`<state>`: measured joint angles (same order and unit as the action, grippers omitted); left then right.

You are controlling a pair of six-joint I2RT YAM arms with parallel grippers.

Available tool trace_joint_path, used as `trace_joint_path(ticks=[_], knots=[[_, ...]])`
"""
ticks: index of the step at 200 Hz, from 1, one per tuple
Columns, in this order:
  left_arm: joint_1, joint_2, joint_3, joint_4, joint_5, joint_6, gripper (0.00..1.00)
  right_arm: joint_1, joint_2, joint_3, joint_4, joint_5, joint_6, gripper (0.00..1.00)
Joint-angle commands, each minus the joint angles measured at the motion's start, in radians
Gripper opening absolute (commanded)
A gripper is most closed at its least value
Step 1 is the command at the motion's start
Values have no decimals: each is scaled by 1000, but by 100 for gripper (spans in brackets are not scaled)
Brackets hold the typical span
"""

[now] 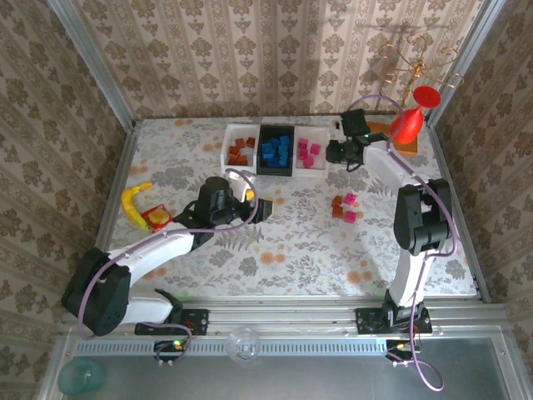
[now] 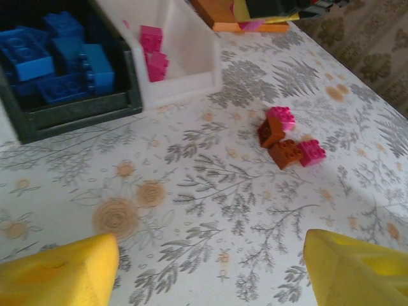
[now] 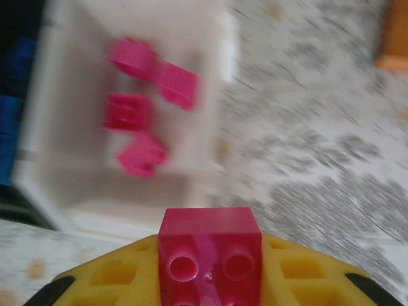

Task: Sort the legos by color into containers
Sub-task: Pick up the lego from the middle-right of the table, then place the lego in the container.

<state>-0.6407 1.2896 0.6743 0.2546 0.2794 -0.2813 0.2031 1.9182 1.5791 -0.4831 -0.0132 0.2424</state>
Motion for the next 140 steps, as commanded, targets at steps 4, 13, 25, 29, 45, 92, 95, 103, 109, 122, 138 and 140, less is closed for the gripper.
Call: trace_joint_path(ticks=[4, 13, 25, 29, 45, 92, 95, 103, 109, 122, 138, 140], knots=[[18, -40, -18, 39, -10, -30, 78, 45, 91, 121, 1, 15, 29, 38], [21, -47, -21, 39, -11, -29, 78, 59, 128, 169, -11, 49, 26, 38], [21, -54, -25, 39, -12, -29, 78, 70, 177, 233, -26, 92, 30, 38], [21, -55, -25, 39, -12, -29, 78, 69, 195, 255, -34, 100, 32, 38], [21, -61, -27, 39, -11, -27, 78, 70, 269, 338, -49, 123, 41, 39], [22, -67, -27, 31, -6, -22, 78, 70, 318, 464, -136, 129, 20, 61], [22, -67, -27, 29, -6, -21, 78, 70, 301, 452, -130, 127, 19, 62], [22, -67, -26, 27, 0, -20, 78, 70, 245, 397, -105, 120, 17, 64], [22, -67, -25, 28, 9, -17, 78, 71, 197, 342, -81, 113, 19, 64], [22, -63, -20, 32, 41, -9, 78, 70, 75, 185, -17, 105, 37, 66], [16, -49, -14, 47, 89, 1, 78, 68, -68, -37, 42, 129, 68, 68], [14, -47, -13, 49, 94, 2, 78, 67, -84, -63, 44, 135, 73, 68]])
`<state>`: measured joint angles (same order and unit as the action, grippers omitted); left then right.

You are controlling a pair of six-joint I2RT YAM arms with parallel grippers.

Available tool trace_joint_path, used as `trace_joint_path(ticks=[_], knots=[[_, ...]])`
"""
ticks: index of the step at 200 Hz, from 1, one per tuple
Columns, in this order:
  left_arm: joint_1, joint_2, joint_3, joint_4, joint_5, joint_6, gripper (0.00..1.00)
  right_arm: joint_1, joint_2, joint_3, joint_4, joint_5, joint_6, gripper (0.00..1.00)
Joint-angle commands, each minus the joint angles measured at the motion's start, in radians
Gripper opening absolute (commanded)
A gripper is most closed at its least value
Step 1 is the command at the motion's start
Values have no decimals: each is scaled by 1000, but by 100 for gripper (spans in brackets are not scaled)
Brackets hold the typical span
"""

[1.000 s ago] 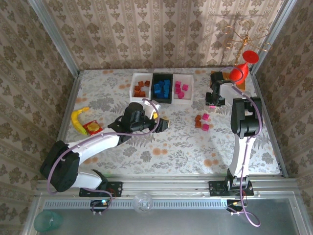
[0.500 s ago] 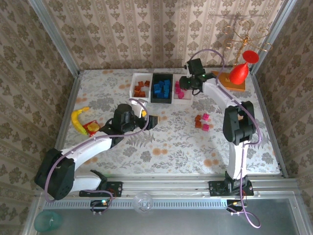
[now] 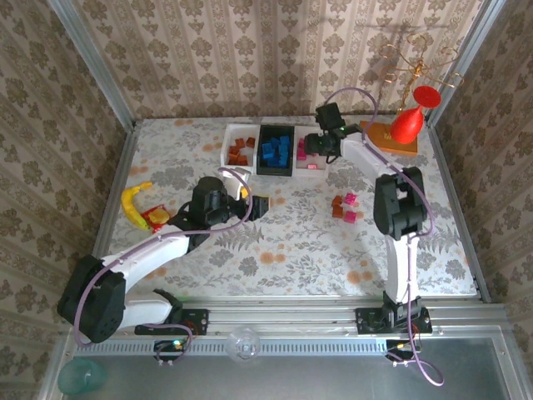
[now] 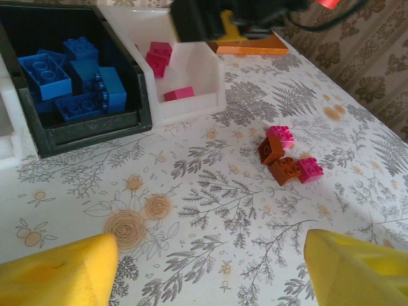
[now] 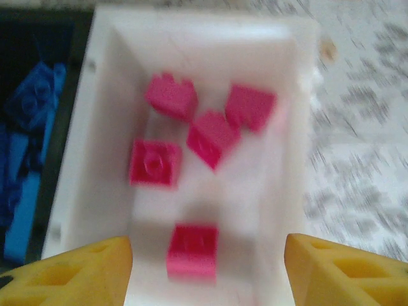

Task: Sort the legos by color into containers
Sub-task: Place the lego in the container, then pick up the lego from the middle-right of the table.

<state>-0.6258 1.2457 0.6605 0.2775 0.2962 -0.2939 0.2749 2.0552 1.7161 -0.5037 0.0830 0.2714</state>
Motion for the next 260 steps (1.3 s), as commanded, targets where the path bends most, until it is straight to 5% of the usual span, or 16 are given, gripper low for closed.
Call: trace_joint_path(ticks=[1, 31, 67, 191, 260], knots=[[-1, -2, 1, 26, 81, 15, 78, -4, -227, -212, 67, 43, 46, 68], [-37, 41, 23, 32, 123, 38, 78, -45, -377, -493, 33, 89, 81, 70], [-55, 78, 37, 40, 129, 23, 78, -94, -449, -633, 12, 123, 89, 69], [-67, 63, 30, 37, 103, 32, 77, -160, -184, -518, 23, -15, 145, 60], [-67, 52, 30, 23, 101, 38, 77, -183, -176, -535, 4, -57, 150, 44]])
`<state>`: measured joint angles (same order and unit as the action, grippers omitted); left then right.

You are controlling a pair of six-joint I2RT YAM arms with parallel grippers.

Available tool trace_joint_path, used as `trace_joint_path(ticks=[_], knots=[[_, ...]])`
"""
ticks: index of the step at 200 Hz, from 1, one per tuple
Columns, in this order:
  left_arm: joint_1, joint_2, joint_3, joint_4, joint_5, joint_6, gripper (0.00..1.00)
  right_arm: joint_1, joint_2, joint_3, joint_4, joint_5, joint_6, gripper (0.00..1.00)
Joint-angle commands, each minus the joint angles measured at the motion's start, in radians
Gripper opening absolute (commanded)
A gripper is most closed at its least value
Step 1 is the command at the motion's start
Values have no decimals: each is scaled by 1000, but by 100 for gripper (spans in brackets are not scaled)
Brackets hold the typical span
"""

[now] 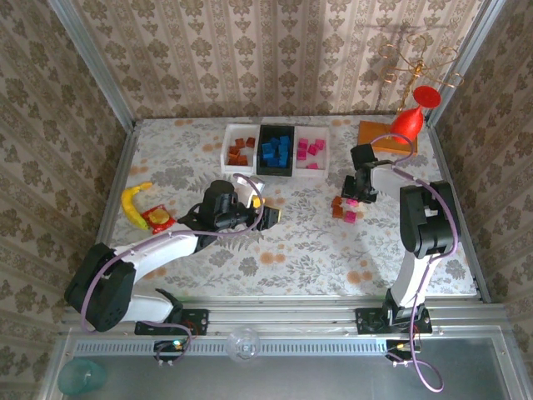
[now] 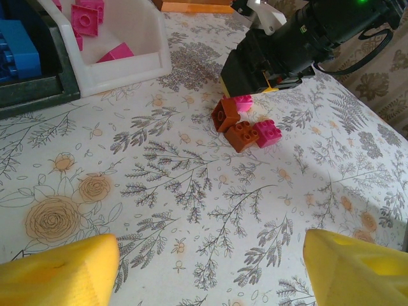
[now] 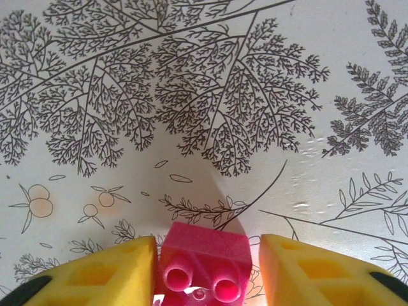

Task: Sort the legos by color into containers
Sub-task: Pick up the lego from the middle-right of the table, then place the lego in the container.

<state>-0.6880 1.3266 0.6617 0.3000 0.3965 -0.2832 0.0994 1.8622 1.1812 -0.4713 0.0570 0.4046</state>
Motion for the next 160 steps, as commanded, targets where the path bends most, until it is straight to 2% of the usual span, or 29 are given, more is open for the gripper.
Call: trace_joint_path(ticks=[1, 41, 94, 160], knots=[[-5, -29, 29, 0, 1, 27, 77, -8, 18, 1, -29, -32, 16, 44], [-5, -35, 29, -4, -5, 30, 77, -17, 15, 6, -24, -52, 12, 37], [-2, -38, 29, -19, -27, 41, 78, 35, -139, 25, 119, -124, 57, 33], [1, -43, 26, -23, -57, 41, 78, 118, 46, 296, 192, -110, 69, 34]])
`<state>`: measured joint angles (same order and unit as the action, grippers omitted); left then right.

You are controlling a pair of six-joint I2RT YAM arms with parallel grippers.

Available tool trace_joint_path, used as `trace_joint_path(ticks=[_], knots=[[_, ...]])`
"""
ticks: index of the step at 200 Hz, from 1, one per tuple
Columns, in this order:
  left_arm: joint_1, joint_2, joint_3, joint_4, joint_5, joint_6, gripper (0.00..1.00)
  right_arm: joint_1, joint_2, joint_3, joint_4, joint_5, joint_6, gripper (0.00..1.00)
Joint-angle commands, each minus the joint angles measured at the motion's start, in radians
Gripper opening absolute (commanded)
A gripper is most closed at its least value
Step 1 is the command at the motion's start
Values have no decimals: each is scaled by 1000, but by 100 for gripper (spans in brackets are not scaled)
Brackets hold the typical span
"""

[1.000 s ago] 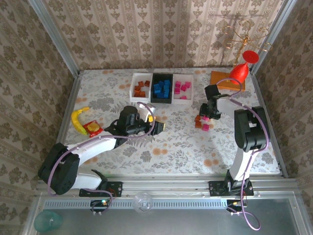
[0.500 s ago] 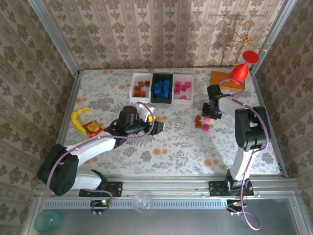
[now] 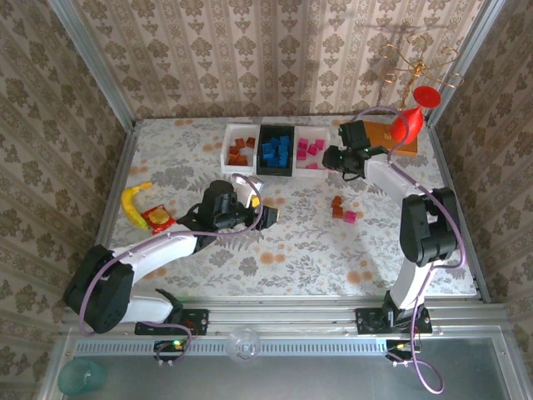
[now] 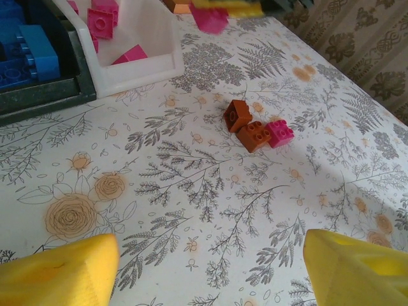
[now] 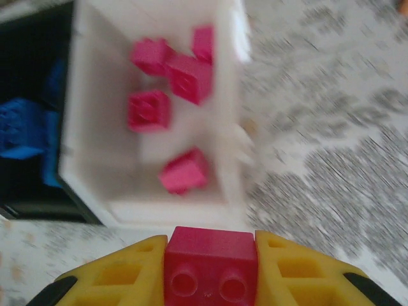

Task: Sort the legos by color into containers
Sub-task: Place the lego in the container, then pick up the lego from the middle-right of the table.

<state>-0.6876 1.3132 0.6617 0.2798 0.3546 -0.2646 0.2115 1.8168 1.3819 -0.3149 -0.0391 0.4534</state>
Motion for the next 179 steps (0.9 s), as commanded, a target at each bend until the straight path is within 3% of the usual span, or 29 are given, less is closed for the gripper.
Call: trace_joint_path(ticks=[1, 35, 63, 103, 140, 179], knots=[[0, -29, 26, -3, -14, 22, 78, 6, 96, 101, 35, -16, 21, 34], [1, -33, 26, -8, -16, 25, 78, 2, 259, 330, -47, -57, 9, 41], [2, -31, 28, -12, -8, 29, 78, -9, 250, 388, -84, -81, 0, 57], [0, -23, 36, -7, 46, 38, 78, -10, 17, 92, -57, -41, -15, 67], [-12, -13, 38, 13, 75, 45, 78, -9, -235, -279, -143, 87, -29, 69], [-25, 17, 45, 38, 101, 17, 78, -10, -418, -477, -237, 160, -12, 71]])
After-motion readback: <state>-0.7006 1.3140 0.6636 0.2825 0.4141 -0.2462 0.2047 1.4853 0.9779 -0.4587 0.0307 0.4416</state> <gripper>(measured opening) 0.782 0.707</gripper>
